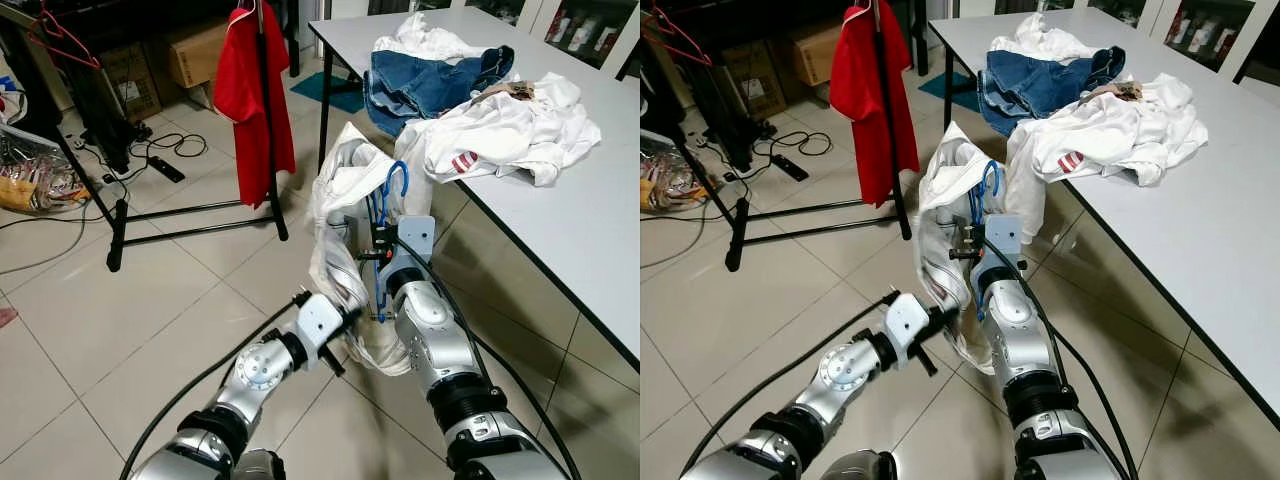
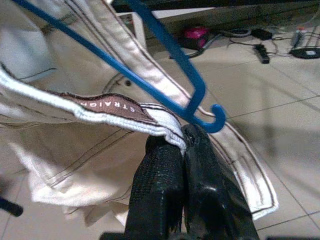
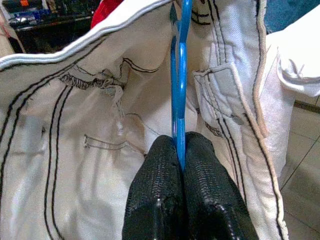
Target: Hang hanger
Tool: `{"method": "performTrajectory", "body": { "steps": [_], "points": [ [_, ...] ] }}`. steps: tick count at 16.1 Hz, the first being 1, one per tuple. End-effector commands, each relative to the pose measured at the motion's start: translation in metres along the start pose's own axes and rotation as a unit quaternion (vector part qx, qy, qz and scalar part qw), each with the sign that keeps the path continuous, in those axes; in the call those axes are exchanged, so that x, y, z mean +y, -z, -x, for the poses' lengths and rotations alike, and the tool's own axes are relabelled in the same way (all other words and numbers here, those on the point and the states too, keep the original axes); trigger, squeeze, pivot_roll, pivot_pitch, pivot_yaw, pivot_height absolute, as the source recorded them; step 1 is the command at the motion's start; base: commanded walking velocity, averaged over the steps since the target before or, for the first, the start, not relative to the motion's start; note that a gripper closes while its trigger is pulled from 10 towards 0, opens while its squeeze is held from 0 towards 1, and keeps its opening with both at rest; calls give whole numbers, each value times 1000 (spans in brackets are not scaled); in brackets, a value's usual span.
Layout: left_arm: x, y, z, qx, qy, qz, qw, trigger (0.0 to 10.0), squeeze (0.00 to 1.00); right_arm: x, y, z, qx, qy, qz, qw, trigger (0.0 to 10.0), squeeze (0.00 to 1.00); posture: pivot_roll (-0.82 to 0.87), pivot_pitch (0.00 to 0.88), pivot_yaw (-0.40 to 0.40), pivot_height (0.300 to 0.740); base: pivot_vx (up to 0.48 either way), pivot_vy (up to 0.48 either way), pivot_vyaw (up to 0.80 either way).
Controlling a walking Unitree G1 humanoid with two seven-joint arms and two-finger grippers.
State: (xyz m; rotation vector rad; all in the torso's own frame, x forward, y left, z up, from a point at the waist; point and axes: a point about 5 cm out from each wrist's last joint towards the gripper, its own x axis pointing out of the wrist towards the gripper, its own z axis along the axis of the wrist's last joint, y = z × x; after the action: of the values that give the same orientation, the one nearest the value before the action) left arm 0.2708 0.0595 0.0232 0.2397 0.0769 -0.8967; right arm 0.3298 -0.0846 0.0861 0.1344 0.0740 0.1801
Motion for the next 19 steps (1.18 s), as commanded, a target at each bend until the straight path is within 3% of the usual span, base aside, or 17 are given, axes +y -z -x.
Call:
{"method": "performTrajectory", "body": {
  "steps": [1,4,8,11,19],
  "points": [
    [-1,-8,-5,-19,14,-1,1000,0,0,7,-17,-7,-40,-20,1,999,10000,0,52,0,47,740,0,0,0],
    [0,-23,-12,-55,18,0,998,0,0,14,1,-4,0,-43,10,999,10000,0,53,0,48,740,0,0,0],
    [13,-40,-13,-103,-3,5,995,0,0,7,20,2,40,-43,14,998,10000,0,54,0,47,740,0,0,0],
    [16,-40,-11,-106,-9,8,994,0,0,-1,22,2,47,-23,-10,999,10000,0,50,0,47,740,0,0,0],
    [28,-31,1,-92,-40,8,995,0,0,-10,21,17,45,-93,-6,995,10000,0,41,0,45,740,0,0,0]
  ]
}}
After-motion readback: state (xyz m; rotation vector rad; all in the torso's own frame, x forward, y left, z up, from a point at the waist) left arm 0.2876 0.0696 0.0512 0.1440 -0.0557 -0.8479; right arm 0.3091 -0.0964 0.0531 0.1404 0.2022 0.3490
